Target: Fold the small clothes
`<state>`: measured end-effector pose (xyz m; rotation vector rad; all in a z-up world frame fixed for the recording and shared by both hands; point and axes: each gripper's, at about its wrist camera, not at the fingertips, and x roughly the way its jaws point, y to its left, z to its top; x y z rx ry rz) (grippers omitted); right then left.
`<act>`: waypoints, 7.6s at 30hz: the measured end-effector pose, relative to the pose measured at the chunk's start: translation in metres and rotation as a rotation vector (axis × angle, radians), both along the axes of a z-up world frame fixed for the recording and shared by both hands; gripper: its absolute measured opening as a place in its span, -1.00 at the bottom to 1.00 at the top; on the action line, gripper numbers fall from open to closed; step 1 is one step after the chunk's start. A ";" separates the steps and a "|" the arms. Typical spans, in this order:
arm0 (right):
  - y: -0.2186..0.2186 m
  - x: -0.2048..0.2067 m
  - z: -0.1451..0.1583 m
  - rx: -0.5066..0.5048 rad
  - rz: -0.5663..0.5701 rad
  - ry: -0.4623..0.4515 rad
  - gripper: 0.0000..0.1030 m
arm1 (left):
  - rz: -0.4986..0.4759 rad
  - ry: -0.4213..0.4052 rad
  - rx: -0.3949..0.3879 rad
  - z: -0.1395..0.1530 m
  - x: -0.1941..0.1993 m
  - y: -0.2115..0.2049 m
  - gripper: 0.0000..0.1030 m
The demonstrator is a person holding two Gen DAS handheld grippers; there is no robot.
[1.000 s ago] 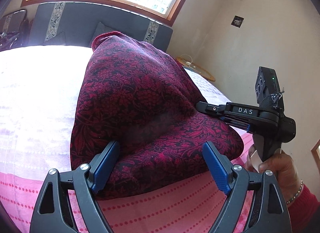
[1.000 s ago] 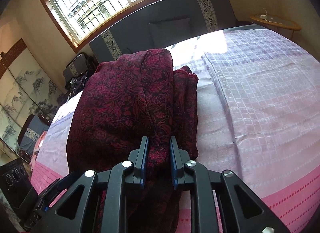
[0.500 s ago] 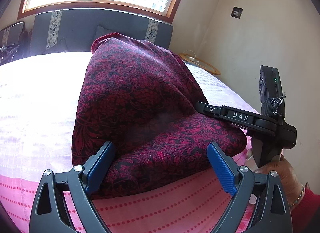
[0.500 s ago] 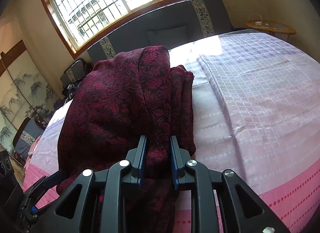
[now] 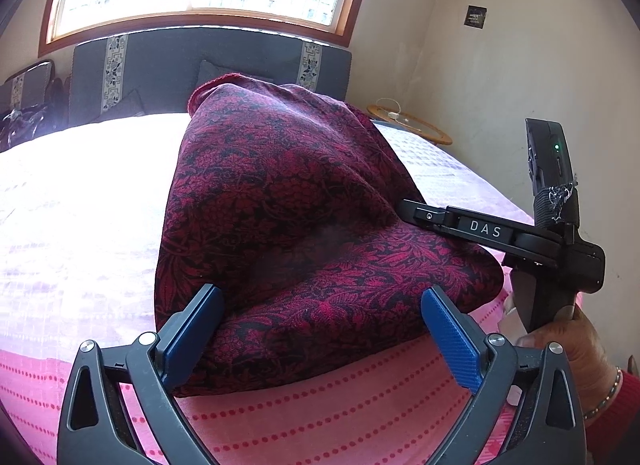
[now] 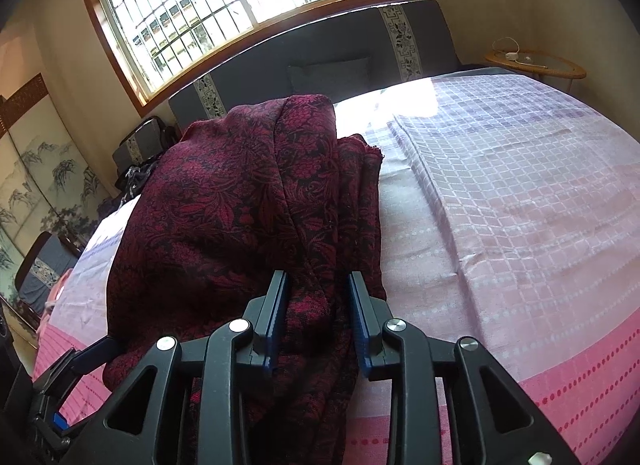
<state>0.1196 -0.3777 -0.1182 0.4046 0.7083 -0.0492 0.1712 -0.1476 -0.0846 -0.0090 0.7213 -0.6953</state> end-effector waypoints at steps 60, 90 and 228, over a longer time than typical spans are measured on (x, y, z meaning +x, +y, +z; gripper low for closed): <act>-0.031 0.049 -0.031 0.424 0.205 0.098 -0.03 | -0.219 0.396 -0.172 -0.017 0.152 0.025 0.33; 0.050 -0.024 0.010 0.491 0.312 0.013 -0.27 | 0.010 0.059 0.085 0.051 -0.007 0.101 0.22; 0.134 -0.049 -0.004 0.436 0.423 0.056 -0.28 | 0.153 0.028 0.048 0.009 -0.122 0.200 0.32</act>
